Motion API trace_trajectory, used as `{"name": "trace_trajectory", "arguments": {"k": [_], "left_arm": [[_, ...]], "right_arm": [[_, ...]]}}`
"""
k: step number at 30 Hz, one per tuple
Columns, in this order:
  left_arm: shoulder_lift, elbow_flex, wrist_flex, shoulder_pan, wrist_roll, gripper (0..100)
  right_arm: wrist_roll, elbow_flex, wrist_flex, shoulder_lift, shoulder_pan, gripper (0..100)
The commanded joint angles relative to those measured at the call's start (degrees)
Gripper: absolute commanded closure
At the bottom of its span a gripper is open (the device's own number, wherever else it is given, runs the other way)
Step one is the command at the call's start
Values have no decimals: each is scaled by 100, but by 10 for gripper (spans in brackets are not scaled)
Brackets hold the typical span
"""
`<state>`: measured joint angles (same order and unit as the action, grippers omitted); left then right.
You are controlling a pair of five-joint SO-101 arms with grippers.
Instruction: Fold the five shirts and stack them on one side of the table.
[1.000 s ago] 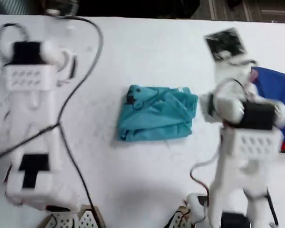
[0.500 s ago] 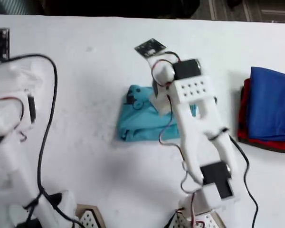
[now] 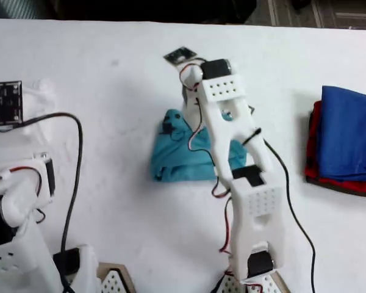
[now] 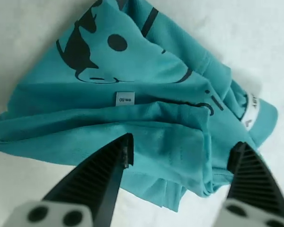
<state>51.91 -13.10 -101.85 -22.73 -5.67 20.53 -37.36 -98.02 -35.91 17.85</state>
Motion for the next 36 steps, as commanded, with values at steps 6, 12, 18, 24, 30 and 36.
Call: {"name": "trace_trajectory", "arguments": {"k": [6,12,18,24,30,36], "left_arm": [[145,-26,0,-31,26,977],[145,-35,0,-22,26,977],[145,-44,0,-31,26,977],[145,-35,0,-22,26,977],[136,-26,0,-22,26,977],[119,-53,0,-4,26,977]], "right_arm": [[-26,-246,4,-303,40,759],[70,-281,-4,-778,-13,936],[853,-105,-48,-180,-110,981],[1345,932,-48,901,-321,979],[1881,2145,-22,1771,-752,979],[2048,2884,-13,2097,-945,930]]}}
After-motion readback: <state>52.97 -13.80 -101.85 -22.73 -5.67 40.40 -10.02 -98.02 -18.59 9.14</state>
